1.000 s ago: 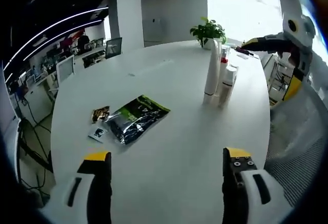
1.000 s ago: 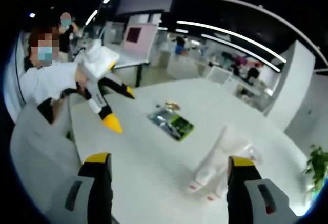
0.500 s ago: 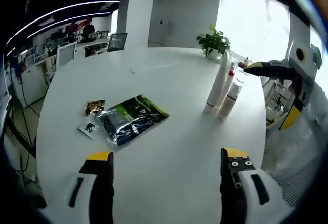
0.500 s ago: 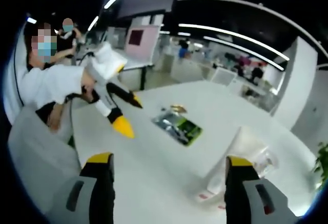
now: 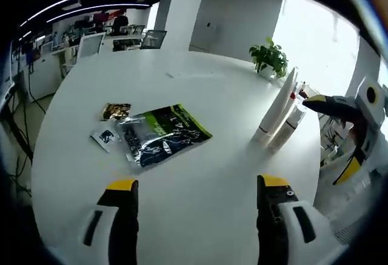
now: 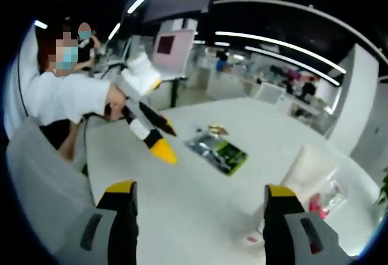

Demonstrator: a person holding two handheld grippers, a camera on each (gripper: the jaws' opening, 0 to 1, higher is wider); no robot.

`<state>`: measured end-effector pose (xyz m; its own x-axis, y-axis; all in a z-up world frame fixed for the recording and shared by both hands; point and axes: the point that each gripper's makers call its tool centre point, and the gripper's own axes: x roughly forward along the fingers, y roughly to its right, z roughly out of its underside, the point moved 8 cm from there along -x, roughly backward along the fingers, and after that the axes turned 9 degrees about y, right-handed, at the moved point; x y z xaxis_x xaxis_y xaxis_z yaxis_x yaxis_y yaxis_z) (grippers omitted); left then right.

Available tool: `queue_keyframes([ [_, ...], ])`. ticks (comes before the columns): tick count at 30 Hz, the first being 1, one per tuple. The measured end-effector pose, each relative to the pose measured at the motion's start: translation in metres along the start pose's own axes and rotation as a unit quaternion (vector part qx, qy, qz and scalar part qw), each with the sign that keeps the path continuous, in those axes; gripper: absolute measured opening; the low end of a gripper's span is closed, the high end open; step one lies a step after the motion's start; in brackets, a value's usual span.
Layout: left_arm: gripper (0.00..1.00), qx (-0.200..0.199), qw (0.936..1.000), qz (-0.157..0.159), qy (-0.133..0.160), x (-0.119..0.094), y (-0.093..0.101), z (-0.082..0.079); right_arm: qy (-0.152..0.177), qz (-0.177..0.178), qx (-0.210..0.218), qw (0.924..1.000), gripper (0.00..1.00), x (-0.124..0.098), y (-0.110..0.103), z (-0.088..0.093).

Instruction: Arrange the skincare products in the storage area until every visible bottle or jar stands upright without overlapping.

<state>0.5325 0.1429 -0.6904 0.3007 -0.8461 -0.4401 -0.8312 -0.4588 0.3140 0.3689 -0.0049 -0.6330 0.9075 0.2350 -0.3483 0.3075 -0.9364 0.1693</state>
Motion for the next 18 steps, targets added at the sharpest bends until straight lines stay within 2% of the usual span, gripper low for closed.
queue_keyframes([
  [2, 0.79, -0.034, 0.9993, -0.002, 0.016, 0.003, -0.010, -0.002, -0.001, -0.008, 0.004, 1.0000, 0.82, -0.001, -0.002, 0.001],
  [3, 0.78, -0.045, 0.9988, -0.012, 0.012, 0.003, -0.013, 0.000, 0.001, -0.009, -0.001, 1.0000, 0.83, -0.001, -0.002, 0.001],
  [6, 0.77, -0.038, 0.9986, -0.035, 0.010, 0.010, -0.018, 0.003, -0.002, -0.009, -0.005, 0.9999, 0.82, -0.001, -0.001, 0.002],
  [8, 0.74, -0.066, 0.9967, -0.043, 0.021, 0.015, -0.019, 0.003, 0.000, -0.009, -0.005, 1.0000, 0.82, -0.001, -0.001, 0.001],
  [10, 0.70, -0.098, 0.9920, -0.064, 0.046, 0.019, -0.023, 0.000, 0.002, -0.012, -0.002, 0.9999, 0.83, -0.001, -0.002, 0.001],
  [12, 0.70, -0.107, 0.9897, -0.079, 0.053, 0.022, -0.027, 0.000, 0.003, -0.013, -0.003, 0.9999, 0.83, -0.001, -0.003, 0.001],
  [15, 0.69, -0.117, 0.9884, -0.084, 0.049, 0.027, -0.029, 0.002, 0.000, -0.011, -0.009, 0.9999, 0.83, -0.002, -0.002, 0.001],
  [18, 0.65, -0.146, 0.9844, -0.084, 0.051, 0.033, -0.031, 0.004, 0.000, -0.010, -0.011, 0.9999, 0.83, -0.002, -0.001, 0.001],
])
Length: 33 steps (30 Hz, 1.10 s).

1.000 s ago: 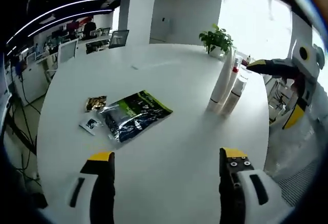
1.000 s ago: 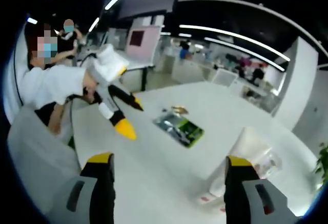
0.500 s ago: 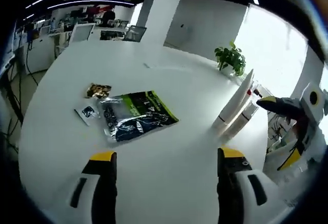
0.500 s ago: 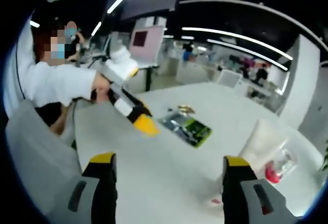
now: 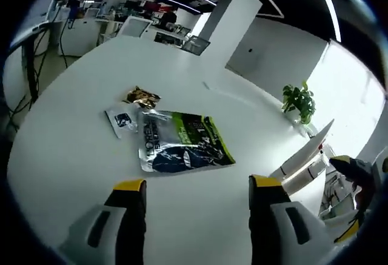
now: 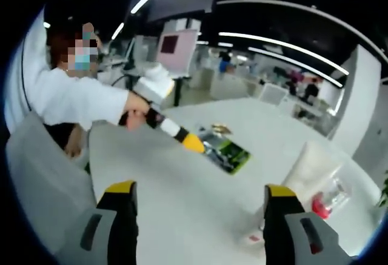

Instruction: Arrange the skincare products in the storage area until every visible bottle or jar stands upright without overlapping.

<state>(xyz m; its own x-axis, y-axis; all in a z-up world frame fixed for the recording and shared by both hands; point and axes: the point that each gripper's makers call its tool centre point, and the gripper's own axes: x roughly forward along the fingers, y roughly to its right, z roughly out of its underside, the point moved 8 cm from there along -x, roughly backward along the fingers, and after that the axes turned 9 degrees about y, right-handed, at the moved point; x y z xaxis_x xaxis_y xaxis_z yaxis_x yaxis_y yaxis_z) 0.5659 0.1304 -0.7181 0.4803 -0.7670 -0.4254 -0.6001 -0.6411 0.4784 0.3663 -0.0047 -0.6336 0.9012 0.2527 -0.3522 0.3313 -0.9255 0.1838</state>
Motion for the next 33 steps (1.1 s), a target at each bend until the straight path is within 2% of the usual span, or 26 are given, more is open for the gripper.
queue_keyframes([
  [4, 0.63, -0.007, 0.9997, -0.019, 0.011, 0.005, -0.005, 0.000, 0.000, -0.002, -0.001, 1.0000, 0.83, 0.000, 0.000, 0.000],
  [7, 0.60, -0.026, 0.9989, -0.027, 0.029, 0.009, -0.007, -0.003, -0.001, 0.000, -0.003, 1.0000, 0.83, -0.001, 0.000, 0.000],
  [14, 0.44, -0.058, 0.9956, -0.058, 0.044, 0.015, -0.016, -0.005, -0.009, 0.006, -0.015, 0.9998, 0.83, -0.002, 0.002, 0.002],
  [18, 0.37, -0.085, 0.9911, -0.082, 0.062, 0.016, -0.024, -0.004, -0.010, 0.006, -0.017, 0.9998, 0.83, -0.003, 0.002, 0.002],
  [22, 0.22, -0.133, 0.9813, -0.114, 0.079, 0.018, -0.037, 0.000, -0.010, 0.005, -0.021, 0.9997, 0.83, -0.003, 0.001, 0.002],
  [26, 0.16, -0.127, 0.9812, -0.121, 0.080, 0.019, -0.040, 0.002, -0.012, 0.005, -0.024, 0.9996, 0.83, -0.003, 0.001, 0.002],
  [33, 0.11, -0.156, 0.9746, -0.132, 0.091, 0.020, -0.043, 0.003, -0.015, 0.004, -0.028, 0.9995, 0.83, -0.003, 0.001, 0.002],
])
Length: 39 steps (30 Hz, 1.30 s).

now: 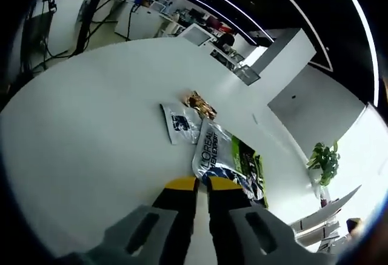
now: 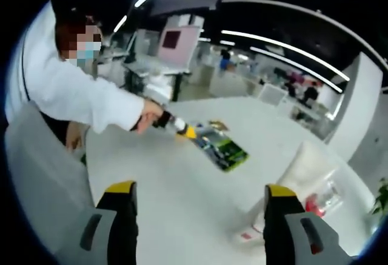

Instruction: Arrange the skincare products in the storage area until every visible bottle or jar stands upright without overlapping.

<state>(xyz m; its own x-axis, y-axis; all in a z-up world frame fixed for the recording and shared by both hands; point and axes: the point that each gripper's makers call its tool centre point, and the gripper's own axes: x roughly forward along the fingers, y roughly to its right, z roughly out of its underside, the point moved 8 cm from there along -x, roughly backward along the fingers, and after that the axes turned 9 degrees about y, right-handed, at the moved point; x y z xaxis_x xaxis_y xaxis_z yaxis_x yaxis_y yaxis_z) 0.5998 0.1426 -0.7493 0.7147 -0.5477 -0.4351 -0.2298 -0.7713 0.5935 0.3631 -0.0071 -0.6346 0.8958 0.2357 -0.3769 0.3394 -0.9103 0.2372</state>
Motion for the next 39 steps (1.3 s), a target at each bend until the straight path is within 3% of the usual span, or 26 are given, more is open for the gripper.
queue_keyframes([
  [8, 0.08, 0.004, 1.0000, 0.008, -0.003, 0.001, 0.000, -0.001, -0.003, 0.002, -0.005, 1.0000, 0.83, 0.000, 0.002, 0.001],
  [14, 0.08, 0.037, 0.9988, 0.025, -0.022, -0.004, 0.001, -0.001, -0.004, 0.001, -0.004, 1.0000, 0.82, 0.000, 0.002, 0.002],
  [19, 0.07, 0.091, 0.9942, 0.042, -0.040, -0.009, 0.003, -0.003, -0.005, -0.004, -0.005, 1.0000, 0.82, 0.002, 0.000, 0.002],
  [21, 0.07, 0.126, 0.9889, 0.055, -0.056, -0.010, 0.004, -0.003, -0.006, -0.008, -0.005, 0.9999, 0.82, 0.002, -0.001, 0.003],
  [25, 0.07, 0.195, 0.9753, 0.073, -0.072, -0.014, 0.008, -0.003, -0.002, -0.011, -0.001, 0.9999, 0.82, 0.003, -0.002, 0.002],
  [27, 0.08, 0.233, 0.9656, 0.082, -0.080, -0.015, 0.011, -0.004, -0.004, -0.013, -0.001, 0.9999, 0.81, 0.004, -0.003, 0.002],
  [30, 0.07, 0.299, 0.9451, 0.093, -0.092, -0.016, 0.014, -0.006, -0.007, -0.015, -0.002, 0.9999, 0.81, 0.004, -0.004, 0.004],
  [34, 0.07, 0.339, 0.9259, 0.123, -0.113, -0.020, 0.021, -0.005, -0.008, -0.018, -0.003, 0.9998, 0.80, 0.005, -0.004, 0.004],
  [37, 0.07, 0.378, 0.9042, 0.144, -0.135, -0.024, 0.024, -0.005, -0.010, -0.016, -0.003, 0.9998, 0.80, 0.004, -0.003, 0.005],
  [38, 0.07, 0.409, 0.8890, 0.149, -0.142, -0.024, 0.023, -0.005, -0.010, -0.016, -0.002, 0.9998, 0.79, 0.004, -0.003, 0.005],
  [39, 0.07, 0.431, 0.8784, 0.151, -0.142, -0.025, 0.023, -0.006, -0.010, -0.016, -0.003, 0.9998, 0.79, 0.004, -0.003, 0.005],
])
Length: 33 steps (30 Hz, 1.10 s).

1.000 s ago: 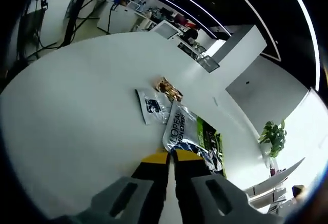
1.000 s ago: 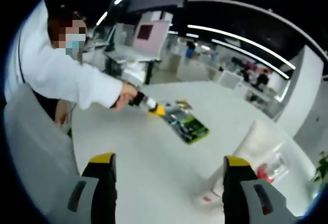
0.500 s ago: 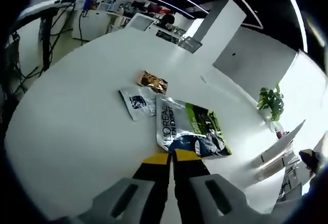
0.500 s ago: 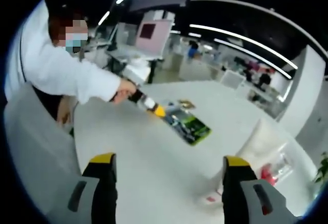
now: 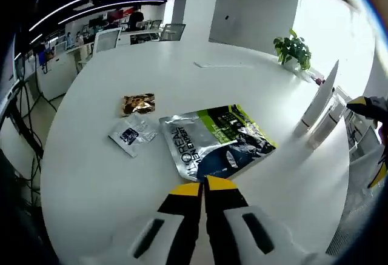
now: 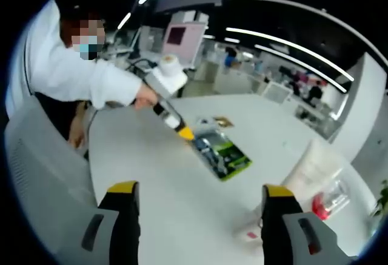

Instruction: Arrange the skincare products in the storage area until every visible bottle or jar stands upright without overlapping.

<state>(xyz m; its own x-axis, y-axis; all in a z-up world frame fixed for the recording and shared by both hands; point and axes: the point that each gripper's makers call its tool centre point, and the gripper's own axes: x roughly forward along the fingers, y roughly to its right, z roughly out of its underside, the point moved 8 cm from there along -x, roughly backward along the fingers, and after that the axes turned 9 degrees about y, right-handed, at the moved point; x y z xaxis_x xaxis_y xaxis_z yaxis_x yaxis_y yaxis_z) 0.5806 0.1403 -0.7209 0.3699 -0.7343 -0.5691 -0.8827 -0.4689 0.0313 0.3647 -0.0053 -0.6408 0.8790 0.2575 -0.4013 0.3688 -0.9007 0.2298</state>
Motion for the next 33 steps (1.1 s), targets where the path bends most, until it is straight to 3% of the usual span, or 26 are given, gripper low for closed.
queue_keyframes([
  [4, 0.07, 0.019, 0.9993, 0.033, -0.002, -0.003, 0.005, -0.003, -0.003, -0.003, -0.003, 1.0000, 0.77, 0.000, 0.000, 0.001],
  [7, 0.07, 0.070, 0.9952, 0.067, -0.017, -0.004, 0.009, -0.004, -0.006, -0.006, -0.004, 1.0000, 0.77, 0.000, -0.001, 0.002],
  [11, 0.07, 0.146, 0.9855, 0.075, -0.043, -0.004, 0.010, -0.006, -0.009, -0.011, -0.003, 0.9999, 0.76, 0.001, -0.003, 0.003],
  [14, 0.07, 0.143, 0.9824, 0.115, -0.032, -0.003, 0.016, -0.009, -0.014, -0.016, -0.004, 0.9998, 0.75, 0.002, -0.005, 0.004],
  [15, 0.07, 0.149, 0.9817, 0.114, -0.033, -0.003, 0.015, -0.010, -0.017, -0.017, -0.007, 0.9997, 0.74, 0.002, -0.005, 0.005],
  [21, 0.07, 0.247, 0.9565, 0.150, -0.044, -0.001, 0.025, -0.015, -0.023, -0.026, -0.003, 0.9994, 0.71, 0.003, -0.008, 0.007],
  [26, 0.07, 0.286, 0.9444, 0.158, -0.037, 0.004, 0.032, -0.022, -0.034, -0.031, -0.003, 0.9989, 0.67, 0.004, -0.010, 0.011],
  [28, 0.07, 0.291, 0.9433, 0.157, -0.034, 0.007, 0.034, -0.026, -0.038, -0.033, 0.000, 0.9987, 0.65, 0.004, -0.010, 0.012],
  [33, 0.07, 0.271, 0.9490, 0.161, -0.019, 0.015, 0.041, -0.034, -0.059, -0.036, -0.010, 0.9975, 0.60, 0.005, -0.011, 0.018],
])
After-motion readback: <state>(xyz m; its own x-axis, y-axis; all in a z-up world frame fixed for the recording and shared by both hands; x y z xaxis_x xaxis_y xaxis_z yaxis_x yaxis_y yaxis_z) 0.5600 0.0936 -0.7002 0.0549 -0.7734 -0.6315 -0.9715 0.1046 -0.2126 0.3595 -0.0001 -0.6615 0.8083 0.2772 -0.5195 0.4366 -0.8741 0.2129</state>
